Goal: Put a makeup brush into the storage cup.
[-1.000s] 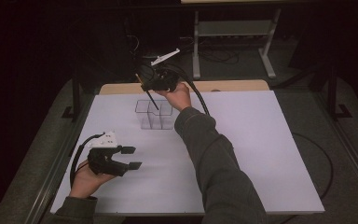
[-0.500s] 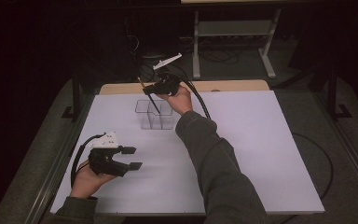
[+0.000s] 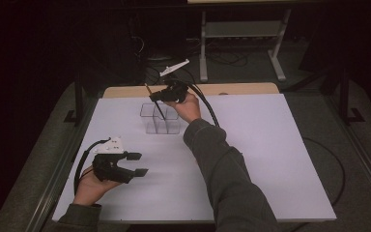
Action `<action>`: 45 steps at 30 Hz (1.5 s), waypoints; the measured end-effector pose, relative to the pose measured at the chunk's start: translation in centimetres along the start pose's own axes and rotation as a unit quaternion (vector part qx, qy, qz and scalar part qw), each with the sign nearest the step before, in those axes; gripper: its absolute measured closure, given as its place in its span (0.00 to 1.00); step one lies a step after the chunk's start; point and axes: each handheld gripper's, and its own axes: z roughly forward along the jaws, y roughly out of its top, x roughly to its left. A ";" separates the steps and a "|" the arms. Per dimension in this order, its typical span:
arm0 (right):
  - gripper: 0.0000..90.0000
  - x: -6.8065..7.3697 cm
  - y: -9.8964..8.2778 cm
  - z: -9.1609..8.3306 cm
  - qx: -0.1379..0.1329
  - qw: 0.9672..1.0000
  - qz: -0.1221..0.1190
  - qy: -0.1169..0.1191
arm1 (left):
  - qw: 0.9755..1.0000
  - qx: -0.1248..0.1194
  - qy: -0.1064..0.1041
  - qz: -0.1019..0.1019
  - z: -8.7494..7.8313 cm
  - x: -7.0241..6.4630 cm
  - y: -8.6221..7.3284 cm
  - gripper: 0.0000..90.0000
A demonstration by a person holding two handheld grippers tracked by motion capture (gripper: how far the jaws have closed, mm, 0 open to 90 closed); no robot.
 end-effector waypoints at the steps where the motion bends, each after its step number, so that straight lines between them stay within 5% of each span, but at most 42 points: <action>1: 0.91 0.0 0.0 0.0 0.000 1.000 0.000 0.000 | 1.000 0.000 0.000 0.000 0.0 0.0 0.0 0.40; 29: 0.91 0.0 -2.0 0.0 0.022 1.000 0.012 -0.008 | 1.000 0.006 -0.002 0.003 0.2 0.0 0.0 0.40; 32: 0.79 -0.1 -2.0 0.0 0.029 0.999 0.010 -0.020 | 1.000 0.007 -0.002 0.003 0.2 0.0 0.0 0.40; 45: 0.77 0.2 -2.5 -1.4 0.016 1.000 0.013 -0.017 | 1.000 0.011 -0.002 0.003 0.4 -0.1 0.0 0.40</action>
